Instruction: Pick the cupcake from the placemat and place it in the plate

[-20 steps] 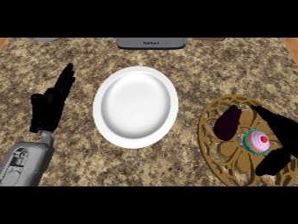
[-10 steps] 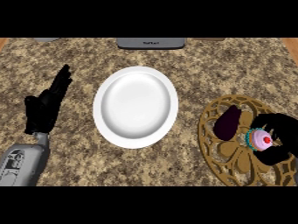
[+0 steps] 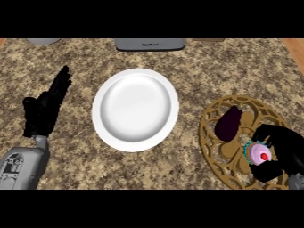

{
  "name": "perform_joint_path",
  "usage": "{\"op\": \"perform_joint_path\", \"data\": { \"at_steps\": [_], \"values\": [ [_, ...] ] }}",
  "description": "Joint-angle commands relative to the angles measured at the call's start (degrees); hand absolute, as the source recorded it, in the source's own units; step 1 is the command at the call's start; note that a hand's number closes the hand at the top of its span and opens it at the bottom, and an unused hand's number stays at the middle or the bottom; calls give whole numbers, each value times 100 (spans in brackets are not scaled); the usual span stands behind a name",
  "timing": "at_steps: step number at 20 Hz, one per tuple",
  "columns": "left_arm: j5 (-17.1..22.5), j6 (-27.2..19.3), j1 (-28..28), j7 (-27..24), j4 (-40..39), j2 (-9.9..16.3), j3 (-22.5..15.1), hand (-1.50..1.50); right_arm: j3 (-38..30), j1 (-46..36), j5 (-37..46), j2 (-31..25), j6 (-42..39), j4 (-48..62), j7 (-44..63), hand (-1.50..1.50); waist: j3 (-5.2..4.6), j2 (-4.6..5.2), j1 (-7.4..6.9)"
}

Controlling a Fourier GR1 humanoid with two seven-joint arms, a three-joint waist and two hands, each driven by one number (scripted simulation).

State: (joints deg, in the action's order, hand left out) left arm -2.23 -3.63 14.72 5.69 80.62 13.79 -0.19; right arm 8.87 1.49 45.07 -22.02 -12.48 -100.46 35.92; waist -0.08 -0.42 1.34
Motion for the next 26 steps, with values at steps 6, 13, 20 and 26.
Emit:
{"op": "perform_joint_path", "data": {
  "at_steps": [6, 13, 20, 26],
  "values": [
    [20, 0, -269, -200, -23, 6, 89, 0, 1483, 1227, 2731, 880, 1529, -2246, 1780, 150, -11, -40, 69],
    [-165, -73, -84, -271, -121, -239, -140, 0, 2858, 309, 4439, 1393, 1286, -2762, 2025, 150, -2, 29, -117],
    [-75, 62, 432, 36, -339, -106, 113, 0, 3427, -1275, 3947, 2182, 952, -1883, 2751, 150, 2, 64, -182],
    [-128, 192, 33, -178, -78, -107, -18, 0, 3223, -2653, 2779, 2197, 1906, -193, 3524, 150, 4, 72, -304]
  ]
}}
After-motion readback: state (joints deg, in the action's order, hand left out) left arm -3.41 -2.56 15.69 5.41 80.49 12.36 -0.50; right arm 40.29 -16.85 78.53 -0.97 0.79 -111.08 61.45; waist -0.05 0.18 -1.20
